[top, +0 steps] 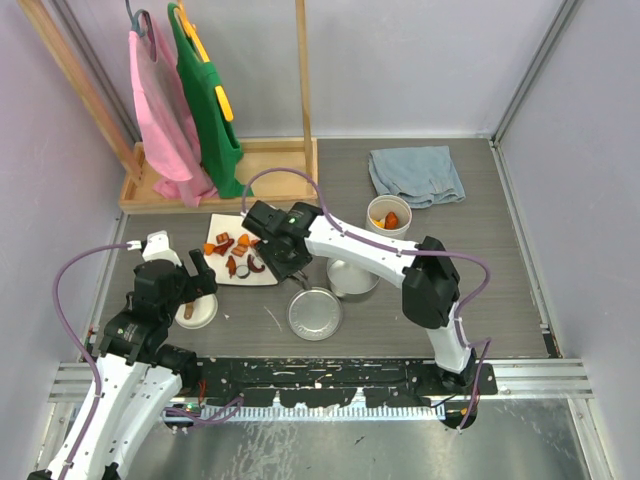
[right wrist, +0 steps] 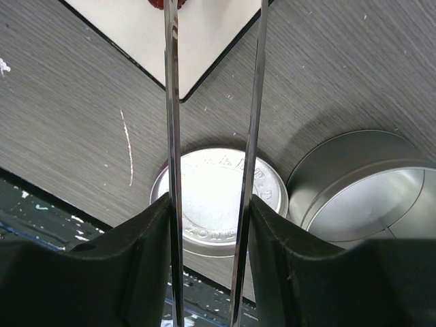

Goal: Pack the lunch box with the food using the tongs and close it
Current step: Pick up the fake food from the plate.

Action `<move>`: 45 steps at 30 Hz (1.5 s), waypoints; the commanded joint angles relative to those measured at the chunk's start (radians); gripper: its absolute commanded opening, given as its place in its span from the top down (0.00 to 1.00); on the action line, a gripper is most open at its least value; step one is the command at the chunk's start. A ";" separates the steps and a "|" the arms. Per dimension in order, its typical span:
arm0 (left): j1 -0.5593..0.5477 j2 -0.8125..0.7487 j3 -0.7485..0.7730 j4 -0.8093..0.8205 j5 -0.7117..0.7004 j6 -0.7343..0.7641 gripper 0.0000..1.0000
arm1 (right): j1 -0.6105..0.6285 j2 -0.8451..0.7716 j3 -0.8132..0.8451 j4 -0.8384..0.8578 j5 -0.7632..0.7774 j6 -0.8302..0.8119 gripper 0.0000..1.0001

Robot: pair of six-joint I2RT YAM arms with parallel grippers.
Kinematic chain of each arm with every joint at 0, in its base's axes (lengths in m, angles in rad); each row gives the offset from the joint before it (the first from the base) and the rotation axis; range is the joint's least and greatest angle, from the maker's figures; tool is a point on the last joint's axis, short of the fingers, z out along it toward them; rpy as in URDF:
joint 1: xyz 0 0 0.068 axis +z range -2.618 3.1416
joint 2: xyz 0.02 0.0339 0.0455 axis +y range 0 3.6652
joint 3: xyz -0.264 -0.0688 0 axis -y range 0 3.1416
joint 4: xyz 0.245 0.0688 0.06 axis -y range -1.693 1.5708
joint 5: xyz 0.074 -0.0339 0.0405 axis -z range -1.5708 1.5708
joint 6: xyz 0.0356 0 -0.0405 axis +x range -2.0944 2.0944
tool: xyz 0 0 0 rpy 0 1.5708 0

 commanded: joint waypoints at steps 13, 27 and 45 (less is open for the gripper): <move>0.005 -0.005 0.019 0.024 -0.017 -0.008 0.02 | 0.026 0.055 0.121 -0.016 0.101 -0.072 0.50; 0.004 -0.005 0.019 0.025 -0.017 -0.008 0.02 | 0.026 0.068 0.102 0.036 0.111 -0.073 0.52; 0.005 -0.002 0.019 0.026 -0.014 -0.007 0.02 | 0.026 -0.081 0.054 0.091 0.065 -0.029 0.62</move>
